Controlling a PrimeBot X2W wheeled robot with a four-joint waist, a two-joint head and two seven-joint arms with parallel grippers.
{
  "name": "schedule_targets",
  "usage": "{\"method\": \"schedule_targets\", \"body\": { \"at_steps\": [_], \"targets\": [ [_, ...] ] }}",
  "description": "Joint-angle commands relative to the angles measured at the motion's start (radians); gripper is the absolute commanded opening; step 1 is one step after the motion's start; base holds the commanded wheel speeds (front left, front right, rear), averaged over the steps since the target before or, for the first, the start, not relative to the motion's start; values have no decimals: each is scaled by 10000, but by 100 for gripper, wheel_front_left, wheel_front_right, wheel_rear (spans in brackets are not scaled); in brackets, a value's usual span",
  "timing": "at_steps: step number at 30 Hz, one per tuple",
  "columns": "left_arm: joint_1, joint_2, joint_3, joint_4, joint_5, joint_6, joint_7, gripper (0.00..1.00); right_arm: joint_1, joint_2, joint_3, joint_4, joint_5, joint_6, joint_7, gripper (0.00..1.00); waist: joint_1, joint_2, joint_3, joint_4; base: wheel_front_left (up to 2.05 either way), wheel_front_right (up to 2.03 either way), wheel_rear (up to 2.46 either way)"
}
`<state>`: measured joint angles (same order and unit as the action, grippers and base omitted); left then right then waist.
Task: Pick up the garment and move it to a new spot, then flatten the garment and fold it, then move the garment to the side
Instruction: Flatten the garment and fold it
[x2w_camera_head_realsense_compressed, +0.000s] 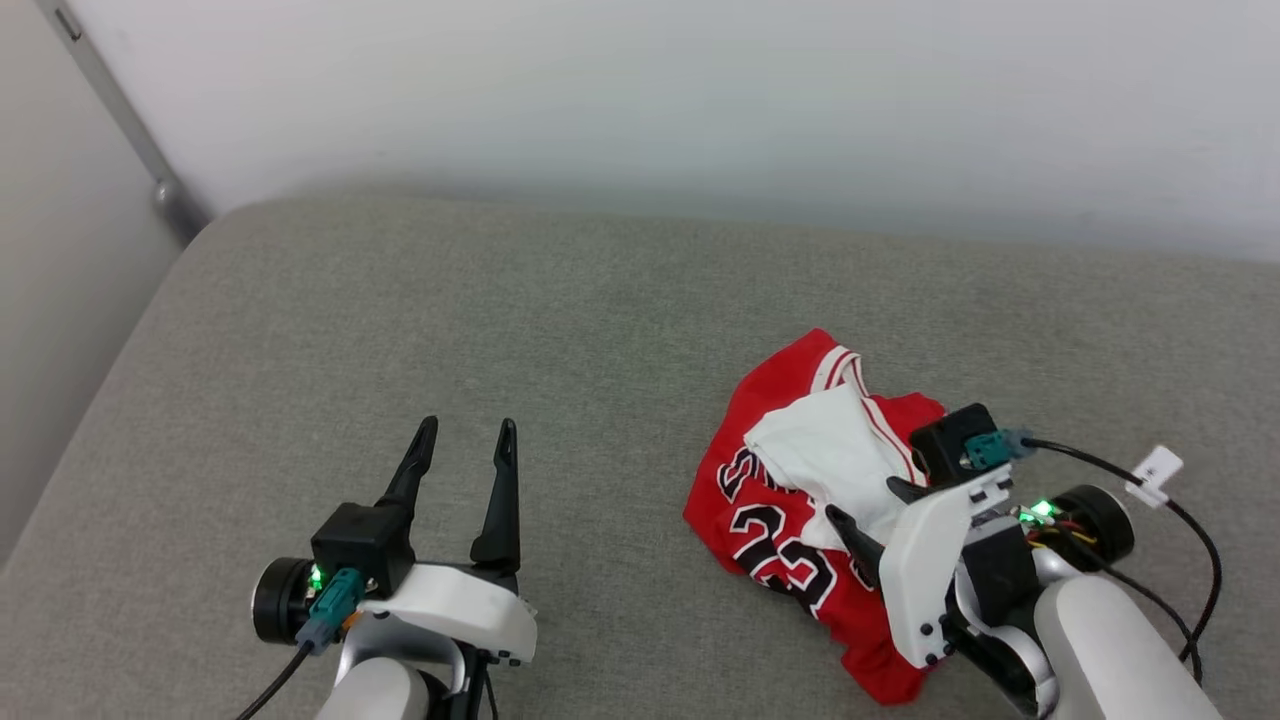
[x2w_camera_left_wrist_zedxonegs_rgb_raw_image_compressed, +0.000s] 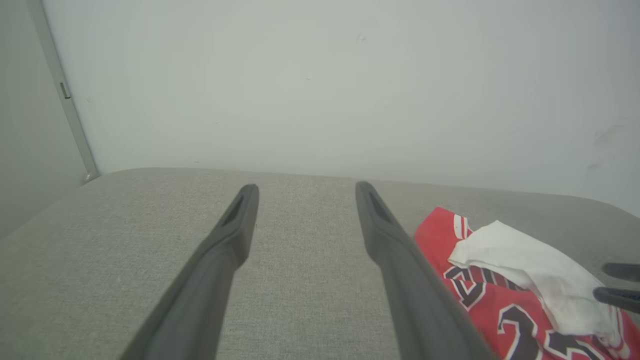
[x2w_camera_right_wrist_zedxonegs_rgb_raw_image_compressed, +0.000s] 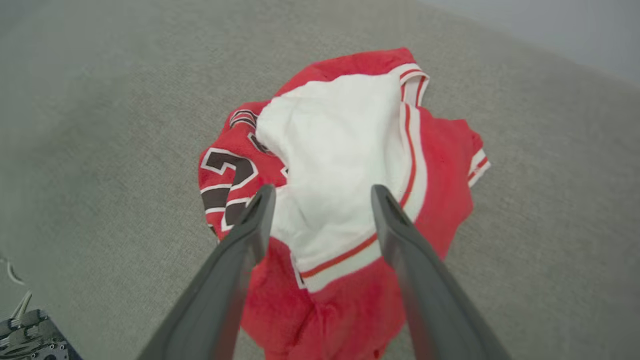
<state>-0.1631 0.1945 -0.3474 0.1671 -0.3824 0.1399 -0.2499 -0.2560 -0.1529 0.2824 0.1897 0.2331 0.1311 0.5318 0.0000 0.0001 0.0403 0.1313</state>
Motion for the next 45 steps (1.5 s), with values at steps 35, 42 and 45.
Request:
{"method": "schedule_targets", "body": {
  "at_steps": [35, 42, 45],
  "targets": [
    [273, 7, 271, 203, -75, 56, -127, 100, 2406, 849, -6665, 1093, 858, -5, -2037, 100, 0, -1, 199, -1423, 0, 0, 0],
    [413, 46, 253, 76, -89, 151, -53, 100, 2705, 976, -6887, 76, 593, -5, -3842, 100, 0, -1, 96, -1447, 0, 0, 0],
    [476, 77, 238, 23, -97, 196, -40, 100, 2838, 993, -6926, -731, 225, -5, -3667, 100, 0, -1, 49, -1447, 0, 0, 0]
  ]
}}
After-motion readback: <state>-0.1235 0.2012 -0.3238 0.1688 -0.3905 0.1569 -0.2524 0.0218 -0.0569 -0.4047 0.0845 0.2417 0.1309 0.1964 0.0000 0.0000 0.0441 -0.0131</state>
